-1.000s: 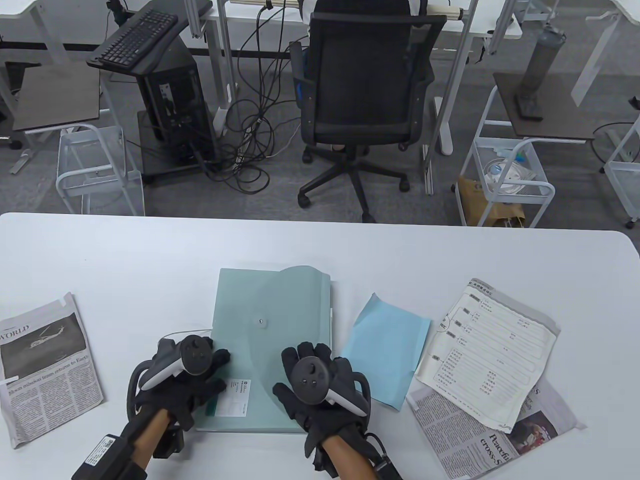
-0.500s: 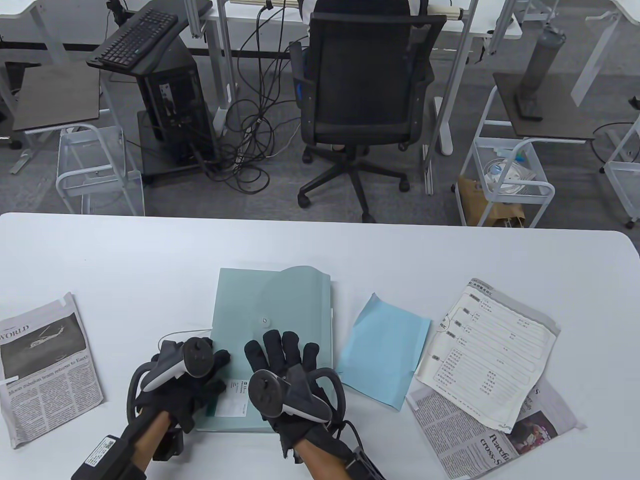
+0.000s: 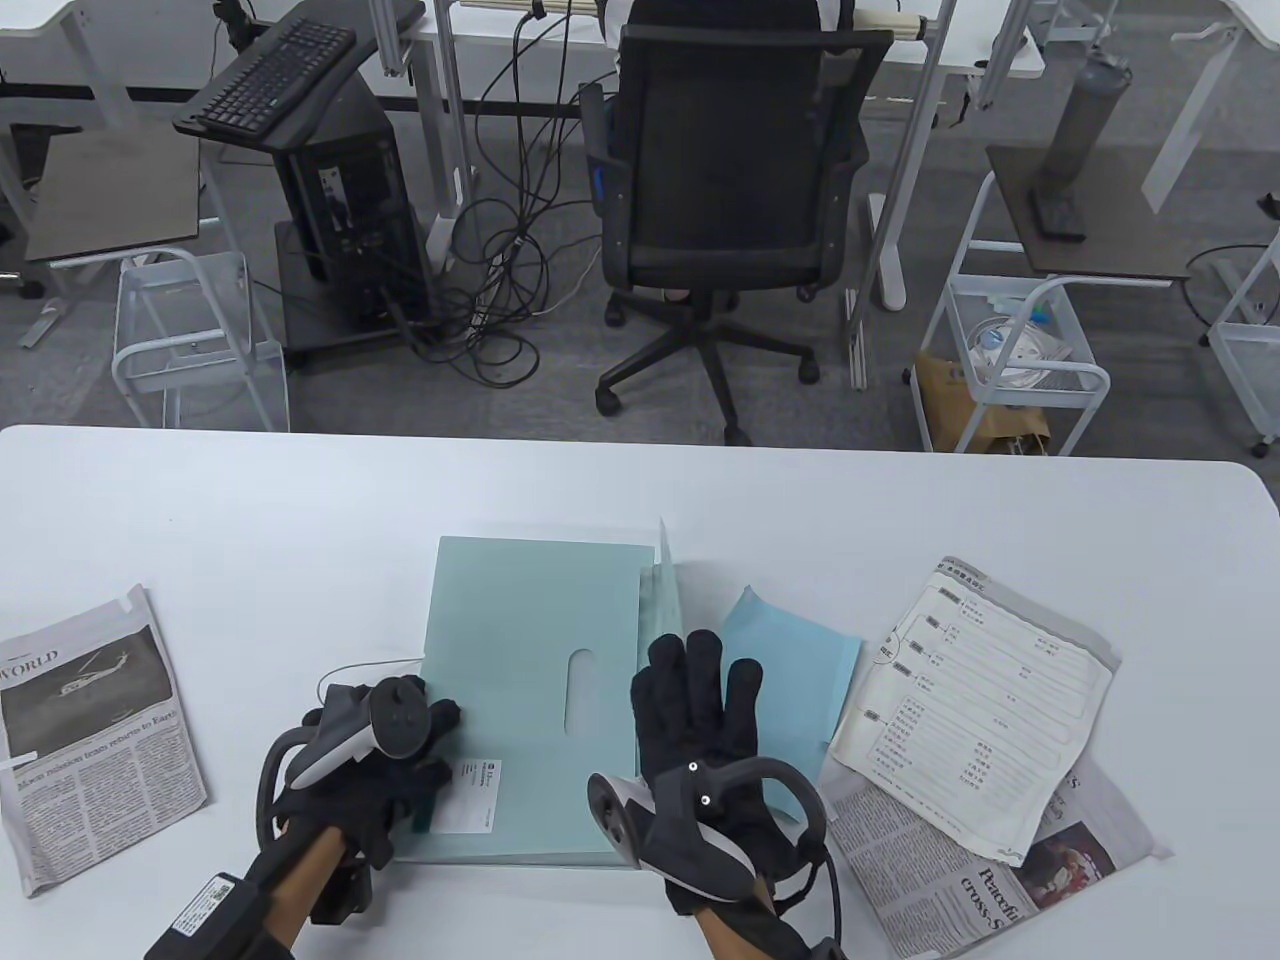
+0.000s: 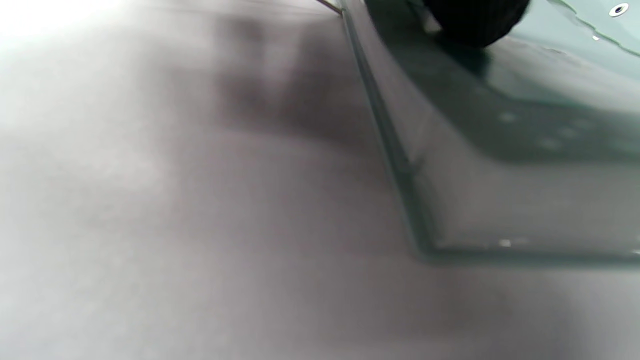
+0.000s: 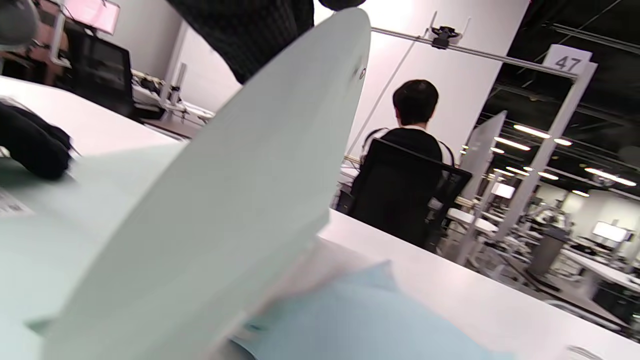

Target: Sort materials into accordion folder compartments

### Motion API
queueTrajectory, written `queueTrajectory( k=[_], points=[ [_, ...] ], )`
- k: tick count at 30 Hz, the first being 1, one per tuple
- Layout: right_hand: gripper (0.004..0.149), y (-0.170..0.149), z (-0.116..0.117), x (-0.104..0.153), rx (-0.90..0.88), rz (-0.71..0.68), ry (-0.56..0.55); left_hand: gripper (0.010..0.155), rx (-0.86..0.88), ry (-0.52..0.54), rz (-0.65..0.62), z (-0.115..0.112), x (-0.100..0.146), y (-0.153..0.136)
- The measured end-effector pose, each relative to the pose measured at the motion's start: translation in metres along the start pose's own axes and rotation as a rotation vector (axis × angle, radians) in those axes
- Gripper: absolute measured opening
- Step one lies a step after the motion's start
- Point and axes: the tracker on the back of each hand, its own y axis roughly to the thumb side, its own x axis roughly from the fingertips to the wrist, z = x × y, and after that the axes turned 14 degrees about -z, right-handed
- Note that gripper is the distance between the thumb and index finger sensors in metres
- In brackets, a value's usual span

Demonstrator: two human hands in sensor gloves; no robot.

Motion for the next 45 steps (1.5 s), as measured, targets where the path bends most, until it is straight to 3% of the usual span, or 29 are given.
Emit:
queueTrajectory(
  k=[6, 11, 18, 25, 33, 38, 45],
  points=[
    [0.052, -0.010, 0.030, 0.004, -0.031, 0.030, 0.159, 0.066, -0.001, 0.002, 0.002, 0.000, 0.000, 0.001],
    [0.050, -0.019, 0.055, 0.003, -0.217, 0.039, 0.249, 0.065, -0.006, 0.007, 0.006, 0.000, 0.000, 0.001],
    [0.057, -0.035, 0.095, 0.006, -0.531, 0.075, 0.384, 0.065, 0.007, 0.008, 0.002, 0.000, 0.000, 0.001],
    [0.059, -0.043, 0.117, 0.012, -0.710, 0.106, 0.366, 0.066, 0.005, 0.038, 0.000, 0.001, 0.001, 0.002],
    [0.056, -0.047, 0.123, 0.015, -0.808, 0.126, 0.322, 0.065, -0.056, 0.109, 0.015, 0.008, 0.006, 0.018],
    [0.055, -0.049, 0.124, 0.015, -0.842, 0.131, 0.310, 0.065, -0.053, 0.166, 0.002, 0.022, 0.015, 0.034],
    [0.055, -0.049, 0.125, 0.015, -0.844, 0.130, 0.296, 0.069, 0.104, 0.192, -0.082, 0.037, 0.013, 0.077]
  ],
)
